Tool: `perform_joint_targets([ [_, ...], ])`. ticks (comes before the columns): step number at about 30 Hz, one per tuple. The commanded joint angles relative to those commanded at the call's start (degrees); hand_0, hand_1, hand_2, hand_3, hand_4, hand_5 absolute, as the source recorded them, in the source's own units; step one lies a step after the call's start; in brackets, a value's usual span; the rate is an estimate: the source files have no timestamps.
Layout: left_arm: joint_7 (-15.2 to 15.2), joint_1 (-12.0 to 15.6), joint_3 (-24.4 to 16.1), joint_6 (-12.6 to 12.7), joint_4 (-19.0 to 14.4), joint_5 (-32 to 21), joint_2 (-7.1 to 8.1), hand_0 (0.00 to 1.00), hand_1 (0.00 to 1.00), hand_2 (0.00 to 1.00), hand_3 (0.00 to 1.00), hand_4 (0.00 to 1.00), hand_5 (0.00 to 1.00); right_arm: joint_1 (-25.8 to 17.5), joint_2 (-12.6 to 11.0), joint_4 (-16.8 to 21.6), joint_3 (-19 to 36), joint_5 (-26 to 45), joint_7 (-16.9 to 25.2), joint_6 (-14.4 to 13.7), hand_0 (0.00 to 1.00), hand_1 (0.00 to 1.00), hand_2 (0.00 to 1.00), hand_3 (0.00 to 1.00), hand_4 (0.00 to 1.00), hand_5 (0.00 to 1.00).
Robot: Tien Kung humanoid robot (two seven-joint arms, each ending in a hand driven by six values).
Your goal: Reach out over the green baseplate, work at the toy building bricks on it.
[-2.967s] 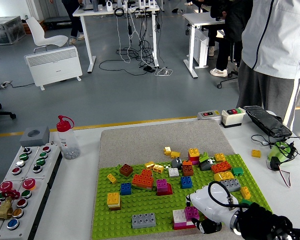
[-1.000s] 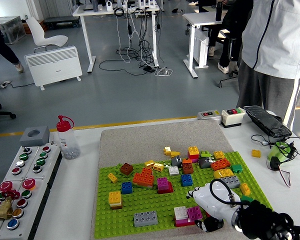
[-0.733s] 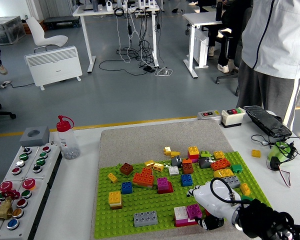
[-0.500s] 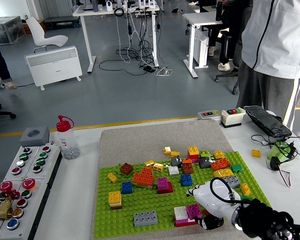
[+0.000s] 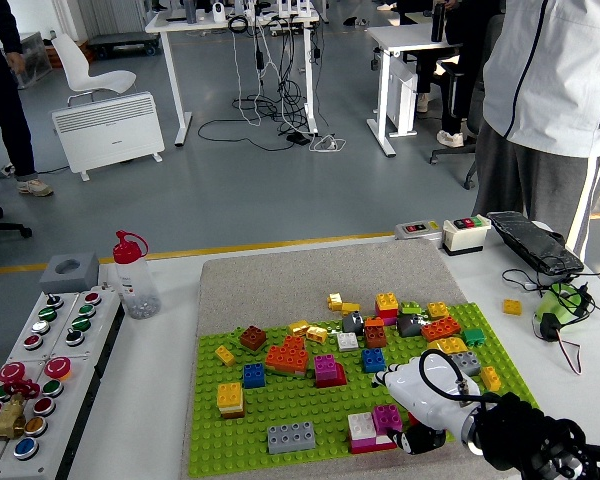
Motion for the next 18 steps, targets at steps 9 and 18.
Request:
perform_joint_targets([
  [9, -0.01, 0.02, 0.0, -0.03, 0.0, 0.01, 0.01, 0.728, 0.776, 0.788, 0.674, 0.479, 0.998, -0.08, -0.18, 0.77, -0.06, 0.18, -0.12, 0.25, 0.192, 0.384, 0.789, 0.807, 0.708, 0.417],
  [18, 0.1, 0.24, -0.36, -0.01, 0.0, 0.45, -0.06, 0.728, 0.776, 0.788, 0.674, 0.479, 0.998, -0.99, -0.8, 3.63, 0.95, 0.13, -0.41, 0.76, 0.192, 0.385, 0.789, 0.806, 0.708, 0.416],
])
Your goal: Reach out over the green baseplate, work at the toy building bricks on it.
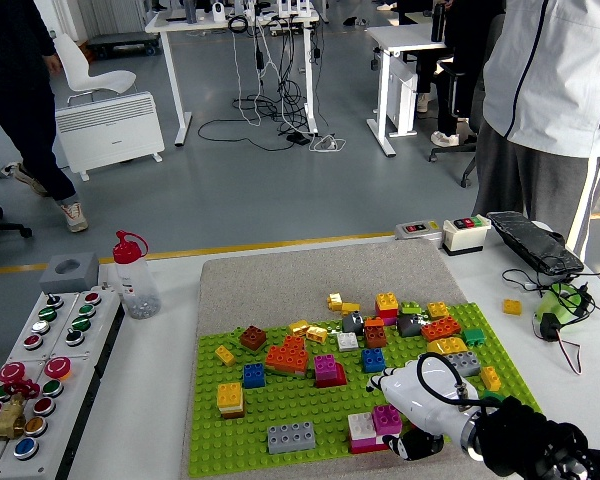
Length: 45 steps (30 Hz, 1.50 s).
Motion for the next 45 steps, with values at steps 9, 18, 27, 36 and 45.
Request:
perform_joint_targets([
  [9, 0.02, 0.36, -0.37, -0.01, 0.0, 0.46, -0.02, 0.728, 0.775, 0.787, 0.674, 0.48, 0.998, -3.57, -2.32, 0.0, 4.6, -0.77, -0.01, -1.46, 0.245, 0.411, 0.784, 0.805, 0.705, 0.414],
  [18, 0.07, 0.63, -0.79, -0.07, 0.0, 1.02, -0.07, 0.728, 0.775, 0.786, 0.673, 0.48, 0.998, -10.33, -6.36, 0.0, 10.53, 0.93, 2.24, -10.99, 0.214, 0.399, 0.703, 0.69, 0.435, 0.239],
  [27, 0.09, 0.69, -0.94, -0.18, 0.0, 1.18, -0.08, 0.727, 0.773, 0.784, 0.673, 0.48, 0.998, -13.64, -8.39, 0.0, 13.78, 1.97, 4.82, -16.26, 0.181, 0.374, 0.627, 0.587, 0.238, 0.161],
  [36, 0.12, 0.46, -1.04, -0.26, 0.0, 1.29, -0.03, 0.728, 0.773, 0.783, 0.673, 0.48, 0.998, -15.91, -8.54, 0.0, 16.62, 4.37, 15.02, -26.2, 0.281, 0.376, 0.596, 0.54, 0.002, 0.002],
  [45, 0.12, 0.26, -0.99, -0.25, 0.0, 1.15, -0.01, 0.727, 0.772, 0.782, 0.672, 0.48, 0.998, -19.76, -8.72, 0.0, 17.59, 3.18, 28.68, -29.8, 0.346, 0.43, 0.598, 0.531, 0.002, 0.002],
])
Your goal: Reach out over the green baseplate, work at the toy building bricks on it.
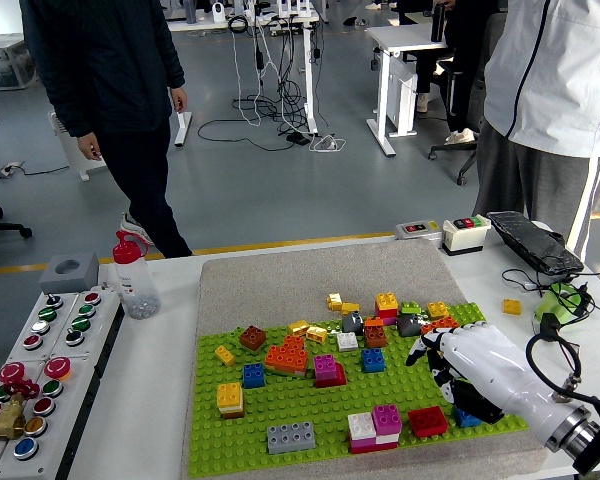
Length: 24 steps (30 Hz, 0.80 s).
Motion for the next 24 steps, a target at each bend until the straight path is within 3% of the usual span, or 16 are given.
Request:
perform_joint_targets([
  [3, -0.05, 0.0, 0.01, 0.05, 0.0, -0.1, -0.03, 0.727, 0.772, 0.782, 0.672, 0.48, 0.998, -0.55, 0.57, 0.0, 0.27, -0.49, 2.91, -0.76, 0.346, 0.43, 0.598, 0.531, 0.002, 0.002],
  [18, -0.93, -0.54, -0.82, -0.02, 0.0, 0.59, -0.06, 0.724, 0.77, 0.798, 0.681, 0.48, 0.998, -1.5, 6.25, 0.0, 7.41, 3.13, 7.0, -3.61, 0.318, 0.407, 0.592, 0.53, 0.002, 0.002],
  [24, -0.76, -0.78, -2.23, -0.24, 0.0, 1.92, -0.36, 0.727, 0.771, 0.8, 0.685, 0.48, 0.998, -0.73, 6.13, 0.0, 8.25, 3.26, 7.42, -3.8, 0.301, 0.397, 0.591, 0.529, 0.002, 0.002],
])
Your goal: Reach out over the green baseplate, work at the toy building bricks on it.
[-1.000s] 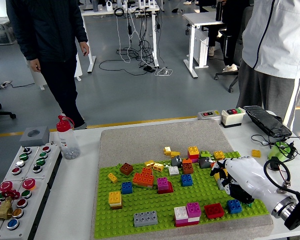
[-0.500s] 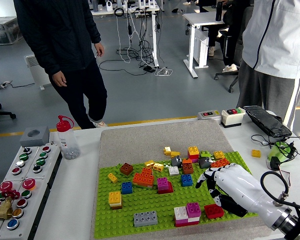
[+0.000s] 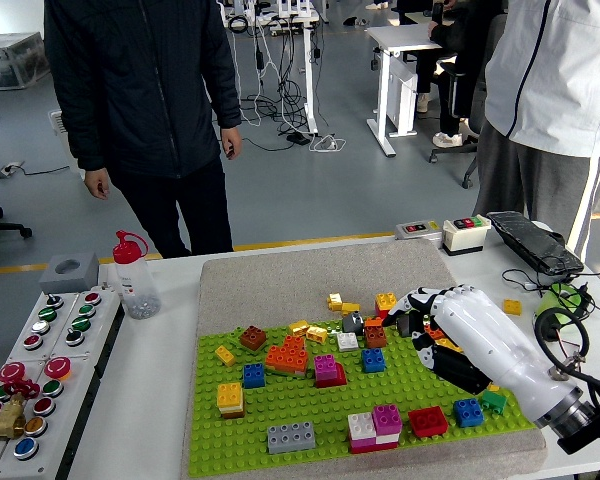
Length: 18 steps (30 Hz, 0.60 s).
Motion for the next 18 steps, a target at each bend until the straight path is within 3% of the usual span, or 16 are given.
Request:
perform_joint_targets([
  [6, -1.06, 0.3, 1.49, -0.31, 0.0, -2.57, 0.13, 0.724, 0.772, 0.8, 0.683, 0.48, 0.998, 1.58, -0.99, 0.0, -1.97, -1.38, -2.38, 1.63, 0.301, 0.399, 0.595, 0.531, 0.002, 0.002],
  [15, -4.49, -1.19, 2.52, 0.96, 0.0, -6.39, 0.46, 0.721, 0.775, 0.804, 0.691, 0.48, 0.998, 8.65, 2.97, -0.85, -6.98, -4.39, -7.52, 5.99, 0.3, 0.398, 0.599, 0.537, 0.002, 0.002],
  [18, -4.24, -1.49, 3.12, 0.54, 0.0, -7.69, 0.24, 0.723, 0.777, 0.814, 0.694, 0.48, 0.998, 10.26, 3.98, -2.02, -7.97, -5.09, -8.49, 6.62, 0.299, 0.396, 0.601, 0.537, 0.002, 0.002],
])
